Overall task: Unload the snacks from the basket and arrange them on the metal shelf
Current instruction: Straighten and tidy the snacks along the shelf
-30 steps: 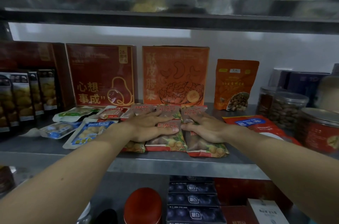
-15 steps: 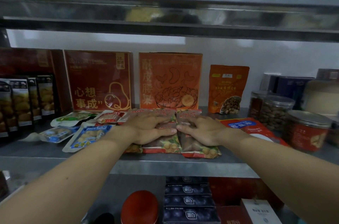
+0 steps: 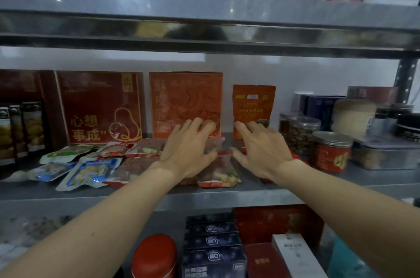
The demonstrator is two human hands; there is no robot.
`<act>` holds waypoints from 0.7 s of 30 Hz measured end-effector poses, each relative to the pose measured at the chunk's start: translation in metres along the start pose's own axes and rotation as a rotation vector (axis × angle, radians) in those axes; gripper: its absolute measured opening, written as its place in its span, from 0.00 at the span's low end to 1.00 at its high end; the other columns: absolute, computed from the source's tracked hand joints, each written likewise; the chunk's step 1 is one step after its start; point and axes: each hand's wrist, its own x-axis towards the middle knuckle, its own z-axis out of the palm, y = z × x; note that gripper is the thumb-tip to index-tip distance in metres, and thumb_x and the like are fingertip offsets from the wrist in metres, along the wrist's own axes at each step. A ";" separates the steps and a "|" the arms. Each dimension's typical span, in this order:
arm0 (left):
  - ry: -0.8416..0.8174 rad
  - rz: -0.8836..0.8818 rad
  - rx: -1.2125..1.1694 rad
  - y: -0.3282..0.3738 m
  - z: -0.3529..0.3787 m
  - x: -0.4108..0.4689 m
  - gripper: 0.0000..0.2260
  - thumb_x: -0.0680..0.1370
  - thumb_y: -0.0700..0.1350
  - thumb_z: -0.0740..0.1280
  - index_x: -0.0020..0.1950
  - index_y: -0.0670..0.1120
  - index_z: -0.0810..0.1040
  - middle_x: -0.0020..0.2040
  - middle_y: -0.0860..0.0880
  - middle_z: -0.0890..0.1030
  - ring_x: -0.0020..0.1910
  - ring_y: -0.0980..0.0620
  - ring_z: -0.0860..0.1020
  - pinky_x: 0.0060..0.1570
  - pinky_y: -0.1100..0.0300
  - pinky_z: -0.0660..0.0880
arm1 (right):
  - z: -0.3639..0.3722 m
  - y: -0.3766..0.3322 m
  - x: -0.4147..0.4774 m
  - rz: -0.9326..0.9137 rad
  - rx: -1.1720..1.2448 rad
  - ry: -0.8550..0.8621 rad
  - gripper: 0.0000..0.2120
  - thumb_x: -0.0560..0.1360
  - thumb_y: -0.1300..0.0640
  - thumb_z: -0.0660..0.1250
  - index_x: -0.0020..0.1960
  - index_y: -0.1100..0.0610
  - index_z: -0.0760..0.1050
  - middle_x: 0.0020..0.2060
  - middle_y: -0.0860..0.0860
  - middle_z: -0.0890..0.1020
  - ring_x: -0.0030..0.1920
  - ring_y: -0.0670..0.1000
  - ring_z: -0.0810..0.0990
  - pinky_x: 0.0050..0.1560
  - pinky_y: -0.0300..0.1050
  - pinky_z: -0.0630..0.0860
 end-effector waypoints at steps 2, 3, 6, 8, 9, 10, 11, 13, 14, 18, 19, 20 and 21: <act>0.016 -0.016 -0.010 0.015 0.003 0.008 0.26 0.77 0.59 0.61 0.74 0.52 0.63 0.65 0.49 0.70 0.63 0.47 0.69 0.60 0.51 0.67 | -0.004 0.016 -0.005 0.010 -0.013 -0.020 0.28 0.78 0.39 0.58 0.71 0.54 0.64 0.57 0.54 0.77 0.54 0.58 0.78 0.49 0.51 0.75; 0.016 -0.019 -0.009 0.022 0.005 0.012 0.26 0.77 0.58 0.61 0.74 0.52 0.64 0.65 0.49 0.70 0.63 0.46 0.69 0.59 0.51 0.67 | -0.006 0.024 -0.006 0.024 -0.009 -0.027 0.28 0.78 0.38 0.57 0.71 0.53 0.63 0.59 0.54 0.76 0.55 0.58 0.78 0.50 0.52 0.75; 0.003 -0.027 -0.005 0.043 0.014 0.027 0.26 0.77 0.59 0.61 0.73 0.52 0.63 0.64 0.49 0.71 0.62 0.47 0.70 0.59 0.51 0.68 | -0.009 0.051 -0.011 0.077 0.030 -0.048 0.27 0.78 0.39 0.57 0.71 0.52 0.61 0.61 0.54 0.76 0.57 0.57 0.77 0.53 0.52 0.76; -0.010 -0.052 0.003 0.058 0.021 0.038 0.26 0.78 0.59 0.61 0.73 0.52 0.63 0.64 0.49 0.71 0.62 0.47 0.70 0.58 0.51 0.68 | -0.006 0.071 -0.014 0.097 0.067 -0.081 0.25 0.78 0.40 0.59 0.70 0.52 0.61 0.61 0.54 0.76 0.57 0.57 0.78 0.53 0.52 0.77; -0.022 -0.069 0.004 0.062 0.024 0.041 0.26 0.78 0.59 0.61 0.74 0.52 0.63 0.64 0.49 0.71 0.62 0.47 0.70 0.58 0.51 0.68 | -0.004 0.075 -0.014 0.109 0.094 -0.102 0.25 0.78 0.40 0.60 0.70 0.51 0.61 0.62 0.54 0.76 0.57 0.56 0.77 0.52 0.52 0.78; -0.038 -0.088 0.005 0.068 0.027 0.044 0.27 0.78 0.59 0.61 0.74 0.53 0.62 0.64 0.48 0.71 0.62 0.46 0.70 0.58 0.51 0.68 | -0.001 0.081 -0.014 0.134 0.124 -0.134 0.25 0.78 0.40 0.61 0.70 0.51 0.61 0.62 0.54 0.75 0.58 0.56 0.77 0.52 0.51 0.78; -0.063 -0.107 0.007 0.075 0.031 0.048 0.27 0.78 0.59 0.61 0.75 0.53 0.60 0.64 0.48 0.70 0.63 0.45 0.70 0.58 0.51 0.69 | 0.002 0.088 -0.015 0.165 0.154 -0.179 0.26 0.78 0.41 0.62 0.70 0.50 0.61 0.63 0.54 0.74 0.59 0.56 0.77 0.52 0.51 0.77; -0.129 -0.136 -0.011 0.087 0.039 0.051 0.28 0.78 0.59 0.62 0.76 0.54 0.59 0.66 0.47 0.69 0.64 0.44 0.70 0.58 0.50 0.70 | 0.012 0.098 -0.013 0.244 0.207 -0.294 0.28 0.77 0.41 0.65 0.71 0.50 0.62 0.64 0.54 0.74 0.61 0.57 0.76 0.55 0.51 0.76; -0.167 -0.141 -0.022 0.093 0.042 0.052 0.28 0.78 0.59 0.62 0.76 0.54 0.58 0.67 0.46 0.69 0.65 0.44 0.70 0.58 0.50 0.71 | 0.018 0.104 -0.013 0.285 0.251 -0.353 0.28 0.76 0.41 0.66 0.71 0.50 0.63 0.64 0.54 0.75 0.61 0.57 0.76 0.56 0.51 0.76; -0.343 -0.141 -0.008 0.108 0.052 0.057 0.27 0.79 0.61 0.60 0.76 0.55 0.58 0.66 0.44 0.72 0.65 0.43 0.71 0.60 0.48 0.70 | 0.037 0.117 -0.013 0.417 0.522 -0.504 0.27 0.71 0.43 0.71 0.66 0.51 0.69 0.57 0.52 0.79 0.52 0.52 0.79 0.54 0.47 0.78; -0.394 -0.147 -0.015 0.109 0.054 0.057 0.26 0.80 0.61 0.59 0.75 0.55 0.60 0.65 0.44 0.74 0.65 0.42 0.71 0.61 0.48 0.69 | 0.039 0.118 -0.014 0.439 0.557 -0.520 0.27 0.71 0.43 0.72 0.66 0.51 0.70 0.57 0.52 0.79 0.53 0.52 0.79 0.55 0.47 0.77; -0.443 -0.148 -0.024 0.111 0.056 0.058 0.25 0.80 0.62 0.57 0.75 0.55 0.61 0.64 0.43 0.75 0.65 0.41 0.71 0.62 0.48 0.68 | 0.042 0.119 -0.014 0.458 0.582 -0.524 0.27 0.71 0.43 0.72 0.66 0.52 0.71 0.58 0.52 0.79 0.54 0.53 0.79 0.56 0.47 0.77; -0.480 -0.142 -0.037 0.112 0.059 0.057 0.24 0.81 0.62 0.55 0.75 0.56 0.63 0.62 0.43 0.77 0.64 0.41 0.71 0.62 0.48 0.67 | 0.045 0.120 -0.015 0.476 0.602 -0.520 0.28 0.71 0.43 0.73 0.66 0.53 0.72 0.58 0.53 0.79 0.55 0.53 0.79 0.57 0.48 0.77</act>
